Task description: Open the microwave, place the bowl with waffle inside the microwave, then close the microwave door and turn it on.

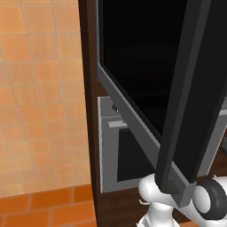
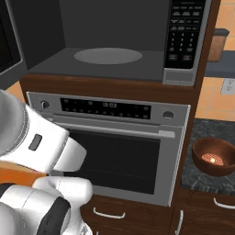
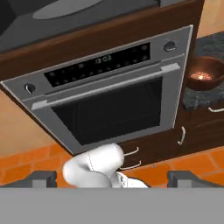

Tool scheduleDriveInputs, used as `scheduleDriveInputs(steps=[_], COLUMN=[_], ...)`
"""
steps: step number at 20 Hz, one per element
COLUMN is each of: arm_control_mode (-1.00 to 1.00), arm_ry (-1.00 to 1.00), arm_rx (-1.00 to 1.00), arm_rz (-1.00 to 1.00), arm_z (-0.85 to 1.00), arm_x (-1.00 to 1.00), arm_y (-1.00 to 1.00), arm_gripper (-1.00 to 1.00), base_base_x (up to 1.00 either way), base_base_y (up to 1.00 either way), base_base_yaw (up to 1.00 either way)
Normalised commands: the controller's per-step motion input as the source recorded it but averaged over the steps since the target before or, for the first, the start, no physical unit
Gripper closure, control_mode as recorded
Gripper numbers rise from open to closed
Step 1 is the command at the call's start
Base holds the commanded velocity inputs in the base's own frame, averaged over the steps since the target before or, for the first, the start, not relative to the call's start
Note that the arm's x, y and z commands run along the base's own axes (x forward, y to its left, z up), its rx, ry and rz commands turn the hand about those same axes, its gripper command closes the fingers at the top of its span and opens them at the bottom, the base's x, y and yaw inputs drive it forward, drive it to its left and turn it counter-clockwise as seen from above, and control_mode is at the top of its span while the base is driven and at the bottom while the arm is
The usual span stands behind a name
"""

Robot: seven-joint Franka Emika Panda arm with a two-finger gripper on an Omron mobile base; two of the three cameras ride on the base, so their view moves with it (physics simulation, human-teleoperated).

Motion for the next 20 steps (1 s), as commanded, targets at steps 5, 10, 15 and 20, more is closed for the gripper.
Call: scheduleDriveInputs(steps=[5, 10, 15, 20], arm_control_mode=[-1.0, -1.0, -1.0, -1.0], arm_ry=[0.16, 0.0, -0.01, -0.05], arm_rx=[-0.05, 0.12, 0.16, 0.21], arm_rz=[-0.6, -0.3, -0.2, -0.26], arm_z=[-0.66, -0.71, -0.97, -0.45], arm_x=[0.61, 0.74, 0.98, 0.94], arm_y=[-0.62, -0.78, -0.76, -0.99], arm_gripper=[-1.0, -1.0, -1.0, -1.0], base_base_x=[0.0, 0.0, 0.0, 0.0], base_base_y=[0.0, 0.0, 0.0, 0.0], base_base_yaw=[0.0, 0.0, 0.0, 0.0])
